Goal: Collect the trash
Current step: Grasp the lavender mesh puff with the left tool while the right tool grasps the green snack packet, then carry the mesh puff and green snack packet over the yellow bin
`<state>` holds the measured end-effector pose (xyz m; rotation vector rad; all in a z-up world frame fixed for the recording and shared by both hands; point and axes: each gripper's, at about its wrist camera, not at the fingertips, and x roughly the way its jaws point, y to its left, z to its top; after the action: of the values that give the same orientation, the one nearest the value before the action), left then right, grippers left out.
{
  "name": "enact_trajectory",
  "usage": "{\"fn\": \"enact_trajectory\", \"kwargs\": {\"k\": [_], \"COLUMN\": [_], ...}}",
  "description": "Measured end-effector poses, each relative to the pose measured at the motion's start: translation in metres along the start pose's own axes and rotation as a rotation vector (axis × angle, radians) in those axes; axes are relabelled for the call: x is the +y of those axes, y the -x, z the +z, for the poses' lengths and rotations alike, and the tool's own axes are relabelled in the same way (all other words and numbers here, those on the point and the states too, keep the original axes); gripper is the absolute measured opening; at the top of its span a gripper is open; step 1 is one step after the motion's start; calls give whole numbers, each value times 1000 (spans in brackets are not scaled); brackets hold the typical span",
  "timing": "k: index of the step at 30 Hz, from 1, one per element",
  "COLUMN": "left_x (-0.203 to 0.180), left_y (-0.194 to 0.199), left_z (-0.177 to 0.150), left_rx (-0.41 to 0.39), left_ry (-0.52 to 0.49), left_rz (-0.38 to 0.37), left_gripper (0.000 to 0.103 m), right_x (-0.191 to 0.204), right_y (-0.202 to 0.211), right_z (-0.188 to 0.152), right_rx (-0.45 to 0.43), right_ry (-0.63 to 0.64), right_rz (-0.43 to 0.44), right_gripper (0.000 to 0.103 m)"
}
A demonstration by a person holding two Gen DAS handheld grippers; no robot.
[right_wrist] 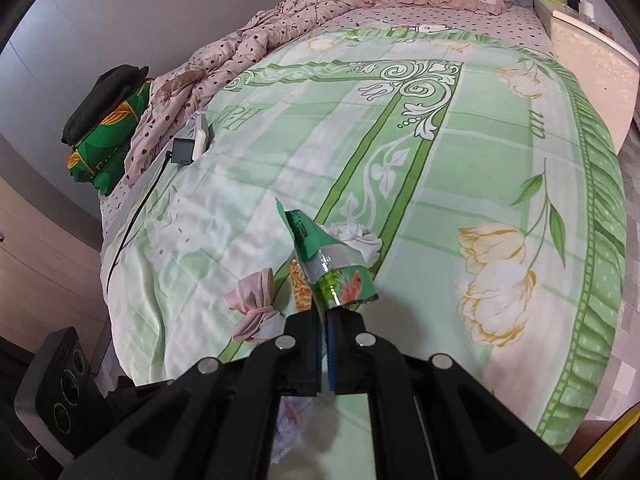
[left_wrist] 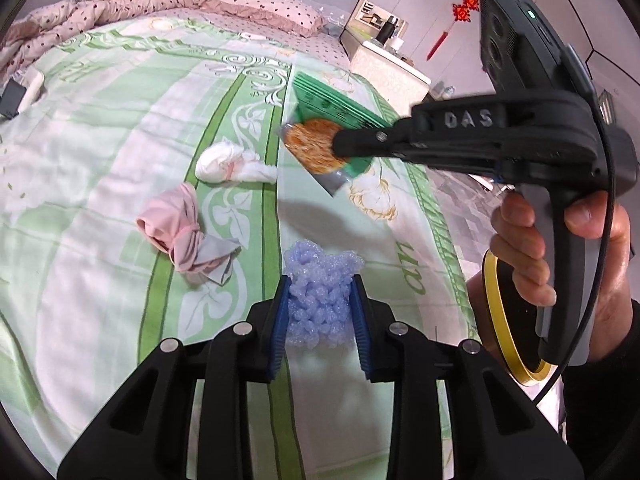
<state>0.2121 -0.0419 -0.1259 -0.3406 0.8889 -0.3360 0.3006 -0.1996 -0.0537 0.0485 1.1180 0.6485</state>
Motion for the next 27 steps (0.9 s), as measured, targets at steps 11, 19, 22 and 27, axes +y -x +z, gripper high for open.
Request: {"fn": "enact_trajectory", "kwargs": {"k": [11, 19, 22, 27], "left_x": [-36, -90, -113, -153], "left_y": [35, 65, 70, 72], "left_z": [40, 57, 63, 69], "left_rx": [-67, -114, -121, -115], "left_ry": [-90, -159, -185, -223], "left_rz": [41, 31, 23, -1], "left_gripper": [28, 28, 28, 28], "right_x": [-18, -38, -48, -66], "right_y": [95, 173, 199, 239], "right_z": [-27, -56, -67, -87], "right_rx": [-132, -232, -263, -311], "right_ry": [-57, -102, -129, -172], "right_rz": [-63, -153, -180, -225], "right_gripper": [1, 1, 1, 1]}}
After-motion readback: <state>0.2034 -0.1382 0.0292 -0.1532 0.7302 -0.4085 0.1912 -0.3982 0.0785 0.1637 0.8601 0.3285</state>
